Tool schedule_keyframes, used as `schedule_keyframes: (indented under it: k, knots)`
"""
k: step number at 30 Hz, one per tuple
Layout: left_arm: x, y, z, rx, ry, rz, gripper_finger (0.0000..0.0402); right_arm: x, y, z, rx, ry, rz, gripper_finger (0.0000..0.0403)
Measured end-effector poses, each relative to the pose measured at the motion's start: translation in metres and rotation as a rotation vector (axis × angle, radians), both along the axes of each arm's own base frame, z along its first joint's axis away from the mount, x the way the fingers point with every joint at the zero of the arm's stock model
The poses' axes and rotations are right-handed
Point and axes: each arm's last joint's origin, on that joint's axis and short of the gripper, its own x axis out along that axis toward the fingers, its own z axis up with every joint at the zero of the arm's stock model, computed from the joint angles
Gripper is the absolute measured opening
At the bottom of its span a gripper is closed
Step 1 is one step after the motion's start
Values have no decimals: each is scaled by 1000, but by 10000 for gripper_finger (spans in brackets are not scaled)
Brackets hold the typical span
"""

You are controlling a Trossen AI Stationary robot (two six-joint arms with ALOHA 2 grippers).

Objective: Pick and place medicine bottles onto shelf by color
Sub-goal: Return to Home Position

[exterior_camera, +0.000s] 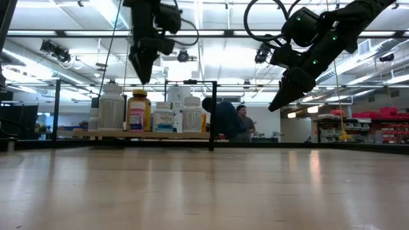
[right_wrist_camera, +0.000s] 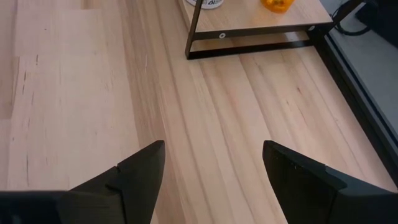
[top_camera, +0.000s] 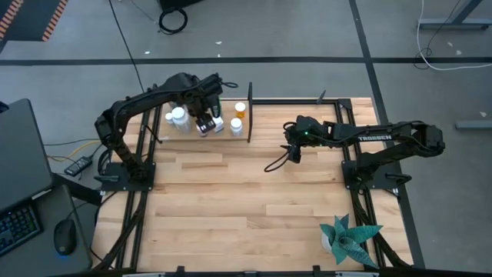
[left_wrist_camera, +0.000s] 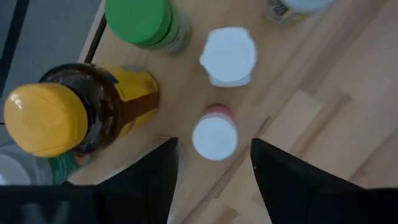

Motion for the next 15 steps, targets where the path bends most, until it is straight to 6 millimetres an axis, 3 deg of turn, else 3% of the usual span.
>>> schedule_keyframes:
  k: [9, 15]
  knots:
    - [20, -44, 36, 44, -124, -98, 183, 1, -1, 2, 6, -26, -38, 277]
    - [22, -78, 35, 111, -333, -178, 157, -7, 1, 17, 28, -120, -94, 277]
